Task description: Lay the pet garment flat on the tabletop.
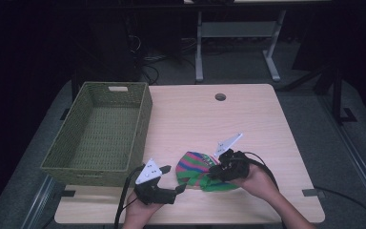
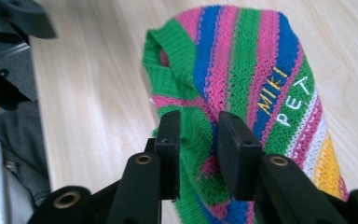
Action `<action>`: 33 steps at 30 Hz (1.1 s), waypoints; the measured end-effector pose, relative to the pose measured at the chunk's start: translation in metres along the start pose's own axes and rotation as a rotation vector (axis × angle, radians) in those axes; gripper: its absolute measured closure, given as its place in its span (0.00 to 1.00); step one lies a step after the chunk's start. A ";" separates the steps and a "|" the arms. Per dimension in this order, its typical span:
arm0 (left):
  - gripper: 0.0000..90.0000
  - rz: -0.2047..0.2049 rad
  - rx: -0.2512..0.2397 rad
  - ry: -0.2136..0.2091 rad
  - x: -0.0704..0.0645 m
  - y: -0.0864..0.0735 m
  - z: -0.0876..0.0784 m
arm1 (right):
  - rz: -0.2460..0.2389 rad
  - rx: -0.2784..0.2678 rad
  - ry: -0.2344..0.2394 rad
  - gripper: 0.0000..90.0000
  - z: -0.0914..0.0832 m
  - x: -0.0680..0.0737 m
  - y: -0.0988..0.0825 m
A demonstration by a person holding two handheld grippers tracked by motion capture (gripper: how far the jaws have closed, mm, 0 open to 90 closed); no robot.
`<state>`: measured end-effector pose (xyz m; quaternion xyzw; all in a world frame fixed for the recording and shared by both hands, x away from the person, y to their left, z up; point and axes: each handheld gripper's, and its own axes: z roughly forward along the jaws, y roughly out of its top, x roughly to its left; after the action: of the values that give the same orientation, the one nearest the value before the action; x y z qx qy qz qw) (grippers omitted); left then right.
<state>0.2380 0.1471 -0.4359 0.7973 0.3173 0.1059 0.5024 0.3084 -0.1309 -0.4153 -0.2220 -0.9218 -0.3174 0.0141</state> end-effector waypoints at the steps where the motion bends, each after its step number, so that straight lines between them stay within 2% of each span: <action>1: 0.18 -0.003 -0.005 0.000 0.000 0.000 0.000 | 0.001 0.008 -0.006 0.76 0.006 -0.003 0.000; 6: 0.18 -0.001 -0.002 0.000 0.000 0.000 -0.001 | -0.002 0.024 0.004 0.74 0.018 -0.007 -0.002; 8: 0.18 0.001 -0.007 0.001 0.000 0.000 -0.001 | 0.003 0.047 0.009 0.73 0.026 -0.006 -0.004; 14: 0.18 -0.001 -0.012 0.005 0.000 0.000 -0.001 | 0.018 0.044 0.019 0.74 0.032 -0.006 -0.007; 17: 0.18 -0.001 -0.007 0.001 0.000 0.000 -0.001 | 0.015 0.028 -0.002 0.84 0.032 -0.007 -0.010; 18: 0.18 -0.001 -0.007 0.001 0.000 0.000 -0.001 | 0.015 0.028 -0.002 0.84 0.032 -0.007 -0.010; 24: 0.18 -0.006 -0.010 0.004 0.001 0.000 -0.001 | 0.021 0.015 -0.013 0.89 0.026 -0.005 -0.010; 26: 0.18 -0.006 -0.009 0.003 0.001 0.000 -0.001 | 0.036 -0.006 -0.008 0.89 0.019 -0.003 -0.009; 28: 0.18 -0.006 -0.010 0.003 0.001 0.000 -0.001 | 0.032 -0.019 -0.006 0.91 0.013 -0.003 -0.008; 29: 0.18 -0.005 -0.013 0.001 0.001 0.000 -0.001 | 0.033 -0.045 -0.003 0.92 0.004 -0.001 -0.006; 32: 0.18 -0.007 -0.012 0.000 0.002 0.000 -0.001 | 0.020 -0.062 -0.005 0.92 -0.004 0.000 -0.004; 33: 0.18 -0.009 -0.012 0.000 0.002 0.000 -0.001 | 0.030 -0.067 0.001 0.92 -0.007 0.001 -0.003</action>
<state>0.2388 0.1489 -0.4358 0.7929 0.3201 0.1054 0.5076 0.3053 -0.1366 -0.4118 -0.2358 -0.9072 -0.3481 0.0118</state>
